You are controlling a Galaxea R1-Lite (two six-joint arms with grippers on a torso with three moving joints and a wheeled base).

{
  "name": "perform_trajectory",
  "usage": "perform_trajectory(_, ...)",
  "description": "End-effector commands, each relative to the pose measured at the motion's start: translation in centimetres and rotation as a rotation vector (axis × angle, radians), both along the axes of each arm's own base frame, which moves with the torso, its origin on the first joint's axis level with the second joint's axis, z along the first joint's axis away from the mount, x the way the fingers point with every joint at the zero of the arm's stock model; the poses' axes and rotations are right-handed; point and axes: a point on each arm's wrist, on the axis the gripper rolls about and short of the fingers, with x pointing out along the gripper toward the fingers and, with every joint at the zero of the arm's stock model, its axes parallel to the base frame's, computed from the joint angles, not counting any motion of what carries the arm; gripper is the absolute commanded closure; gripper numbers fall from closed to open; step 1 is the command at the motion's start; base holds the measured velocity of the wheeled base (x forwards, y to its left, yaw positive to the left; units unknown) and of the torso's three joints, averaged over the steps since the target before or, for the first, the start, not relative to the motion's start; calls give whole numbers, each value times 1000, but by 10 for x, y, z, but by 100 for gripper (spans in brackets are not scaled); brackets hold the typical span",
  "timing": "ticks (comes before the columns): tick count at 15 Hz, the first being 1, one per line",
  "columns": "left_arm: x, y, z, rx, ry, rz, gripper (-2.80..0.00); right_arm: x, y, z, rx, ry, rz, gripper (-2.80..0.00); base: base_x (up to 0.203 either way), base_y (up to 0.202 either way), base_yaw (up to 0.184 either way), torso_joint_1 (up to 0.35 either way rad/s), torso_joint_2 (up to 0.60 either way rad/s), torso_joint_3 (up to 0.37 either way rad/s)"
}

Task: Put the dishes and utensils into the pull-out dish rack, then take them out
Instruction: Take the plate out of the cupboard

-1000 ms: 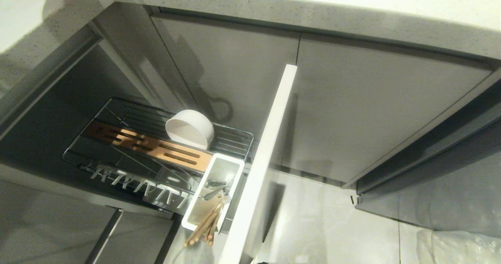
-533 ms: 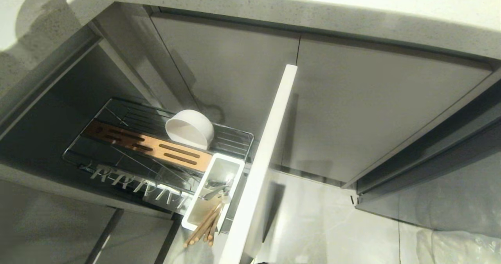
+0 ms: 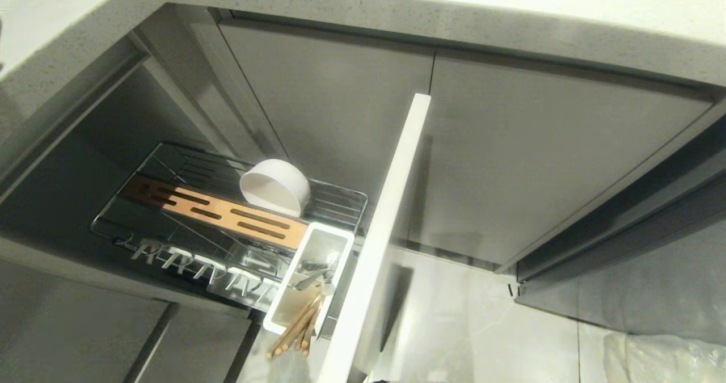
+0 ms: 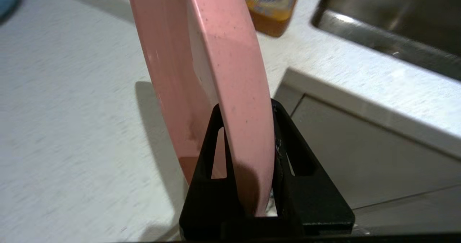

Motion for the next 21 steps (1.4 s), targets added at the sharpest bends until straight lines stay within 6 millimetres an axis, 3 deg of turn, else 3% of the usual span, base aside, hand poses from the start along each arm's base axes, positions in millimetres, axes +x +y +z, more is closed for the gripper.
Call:
perform_trajectory(1,-12,5,-1,1,-6,50,0,0,0,0,0,1,0,0,0,0,0,0,0,0)
perform_trajectory(10,-40,19,-19,239,238,556,0,0,0,0,0,1,0,0,0,0,0,0,0,0)
perform_trajectory(15,-23,31,-28,346,427,672,0,0,0,0,0,1,0,0,0,0,0,0,0,0)
perform_trajectory(21,-1,53,-53,322,758,761,0,0,0,0,0,1,0,0,0,0,0,0,0,0)
